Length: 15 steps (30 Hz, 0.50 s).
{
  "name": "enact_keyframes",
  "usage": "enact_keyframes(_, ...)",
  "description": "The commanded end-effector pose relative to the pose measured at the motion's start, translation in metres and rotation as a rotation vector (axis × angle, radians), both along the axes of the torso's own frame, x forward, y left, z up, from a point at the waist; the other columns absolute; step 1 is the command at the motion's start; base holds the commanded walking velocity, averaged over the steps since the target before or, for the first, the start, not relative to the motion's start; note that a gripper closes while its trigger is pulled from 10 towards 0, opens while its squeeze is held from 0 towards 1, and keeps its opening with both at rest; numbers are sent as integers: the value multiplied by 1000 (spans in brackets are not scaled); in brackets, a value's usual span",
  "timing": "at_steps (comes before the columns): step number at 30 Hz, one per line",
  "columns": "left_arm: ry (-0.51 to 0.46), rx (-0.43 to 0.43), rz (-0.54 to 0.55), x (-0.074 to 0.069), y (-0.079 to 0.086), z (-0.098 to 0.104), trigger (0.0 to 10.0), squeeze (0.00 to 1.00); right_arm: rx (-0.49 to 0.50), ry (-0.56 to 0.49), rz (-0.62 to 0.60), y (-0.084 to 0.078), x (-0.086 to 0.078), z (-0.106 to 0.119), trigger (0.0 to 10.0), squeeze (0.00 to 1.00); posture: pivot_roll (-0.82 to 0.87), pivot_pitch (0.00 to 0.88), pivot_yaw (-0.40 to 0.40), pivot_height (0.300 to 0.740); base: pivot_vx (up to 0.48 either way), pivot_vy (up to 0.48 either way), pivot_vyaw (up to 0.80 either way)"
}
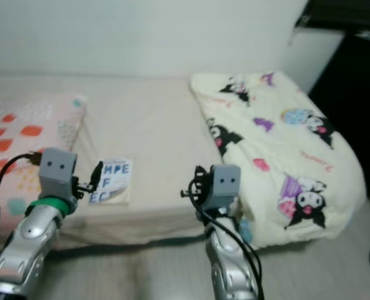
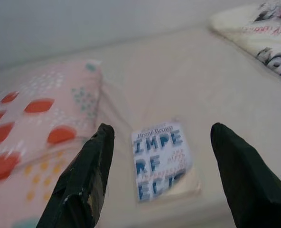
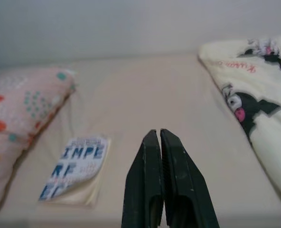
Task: Clean up the room
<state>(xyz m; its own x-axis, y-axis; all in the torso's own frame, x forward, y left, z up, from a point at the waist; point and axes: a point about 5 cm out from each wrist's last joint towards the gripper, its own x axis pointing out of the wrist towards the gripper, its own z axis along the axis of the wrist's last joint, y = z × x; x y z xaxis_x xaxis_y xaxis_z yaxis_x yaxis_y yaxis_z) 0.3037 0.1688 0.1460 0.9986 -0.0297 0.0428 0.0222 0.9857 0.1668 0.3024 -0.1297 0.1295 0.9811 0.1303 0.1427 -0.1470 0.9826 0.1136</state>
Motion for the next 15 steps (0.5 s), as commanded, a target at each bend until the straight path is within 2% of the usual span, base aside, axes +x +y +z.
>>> enact_keyframes(1, 14, 2, -29, 0, -6, -3, 10000, 0, -9, 24, -23, -6, -2, -6, 10000, 0, -24, 29, 1, 709, -334, 0, 0)
enact_keyframes(15, 13, 2, -33, 0, -7, -3, 10000, 0, -10, 31, -24, -6, -3, -8, 10000, 0, -24, 30, 3, 709, -334, 0, 0)
